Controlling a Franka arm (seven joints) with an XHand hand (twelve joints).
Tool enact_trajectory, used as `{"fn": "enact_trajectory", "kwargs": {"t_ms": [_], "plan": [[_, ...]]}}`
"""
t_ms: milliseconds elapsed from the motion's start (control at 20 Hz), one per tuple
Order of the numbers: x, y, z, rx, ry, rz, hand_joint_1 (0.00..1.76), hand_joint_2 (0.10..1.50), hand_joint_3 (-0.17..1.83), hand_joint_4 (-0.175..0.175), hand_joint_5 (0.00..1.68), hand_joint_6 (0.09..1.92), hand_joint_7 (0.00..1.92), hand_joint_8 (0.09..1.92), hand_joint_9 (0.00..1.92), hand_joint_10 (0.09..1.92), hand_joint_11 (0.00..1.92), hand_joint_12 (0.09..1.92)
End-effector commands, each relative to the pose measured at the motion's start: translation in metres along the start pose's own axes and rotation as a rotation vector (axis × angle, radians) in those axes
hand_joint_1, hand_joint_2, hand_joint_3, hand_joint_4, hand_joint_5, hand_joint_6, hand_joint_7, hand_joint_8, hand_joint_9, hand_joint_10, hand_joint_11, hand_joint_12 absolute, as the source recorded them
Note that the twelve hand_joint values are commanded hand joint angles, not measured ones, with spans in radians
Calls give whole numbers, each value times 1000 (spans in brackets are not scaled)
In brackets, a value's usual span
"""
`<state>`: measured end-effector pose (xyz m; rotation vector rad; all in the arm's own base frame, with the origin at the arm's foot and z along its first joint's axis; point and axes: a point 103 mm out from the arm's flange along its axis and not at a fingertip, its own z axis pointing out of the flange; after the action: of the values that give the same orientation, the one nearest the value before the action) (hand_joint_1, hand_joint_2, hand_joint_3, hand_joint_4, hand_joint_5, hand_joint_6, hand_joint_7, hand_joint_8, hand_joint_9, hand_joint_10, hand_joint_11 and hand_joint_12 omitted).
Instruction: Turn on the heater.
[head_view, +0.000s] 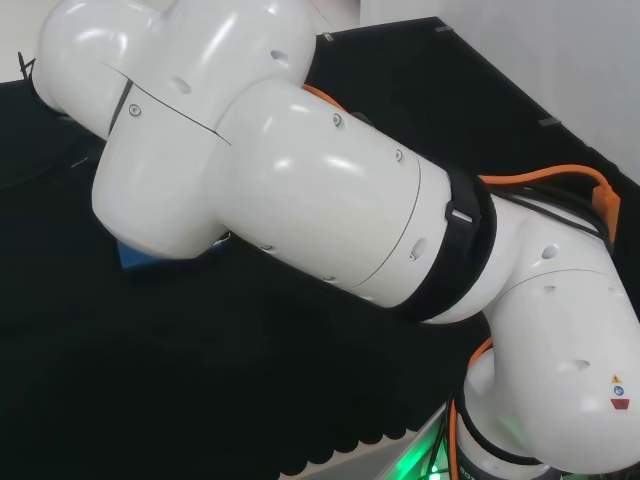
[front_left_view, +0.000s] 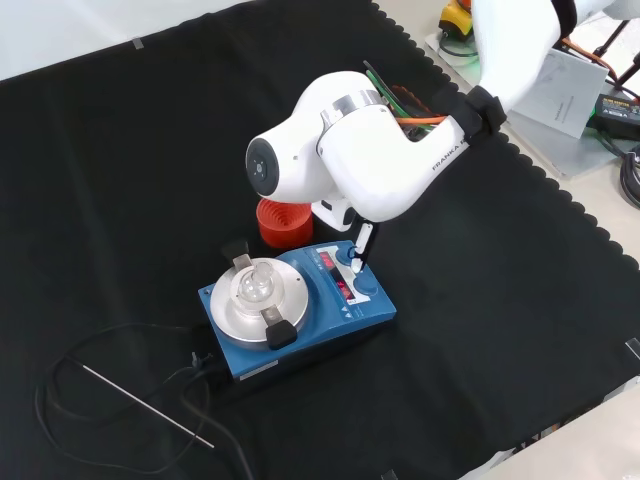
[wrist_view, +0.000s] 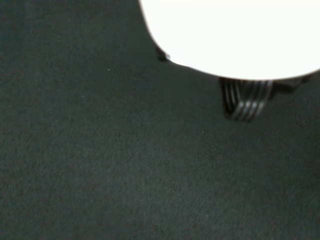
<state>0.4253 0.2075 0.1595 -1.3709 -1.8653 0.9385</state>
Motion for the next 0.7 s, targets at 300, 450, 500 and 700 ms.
{"fn": "enact_trajectory", "kwargs": {"t_ms": [300,450,500,700], "plan": [[5,-3,2,0,-5,-6,1608,261,1805,-6,31,87,1776,1567,1821,1499,1570,1473],[5,-5,0,-5,-9,-3,1608,261,1805,-6,31,87,1776,1567,1821,1499,1570,1473],[5,-6,-1,-5,-10,-2,1608,260,1805,-6,32,87,1776,1567,1821,1499,1570,1473],[7,-6,-2,1,-11,-3,1608,260,1805,-7,32,87,1776,1566,1821,1499,1570,1472]]}}
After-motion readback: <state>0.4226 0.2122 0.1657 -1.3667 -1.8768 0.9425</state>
